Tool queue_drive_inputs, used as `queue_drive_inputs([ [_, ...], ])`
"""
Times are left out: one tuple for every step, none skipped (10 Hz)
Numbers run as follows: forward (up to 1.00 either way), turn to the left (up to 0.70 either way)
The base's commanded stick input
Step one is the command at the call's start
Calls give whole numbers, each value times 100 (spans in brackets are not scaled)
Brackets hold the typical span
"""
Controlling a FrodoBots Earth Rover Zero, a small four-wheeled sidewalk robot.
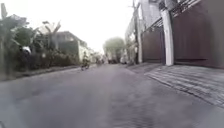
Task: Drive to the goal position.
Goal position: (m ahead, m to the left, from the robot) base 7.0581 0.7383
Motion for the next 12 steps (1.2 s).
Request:
queue_drive_inputs([
  [100,4],
  [100,4],
  [100,4],
  [100,4],
  [100,4],
  [100,4],
  [100,4],
  [100,4],
  [100,4],
  [100,4],
  [100,4],
  [100,4],
])
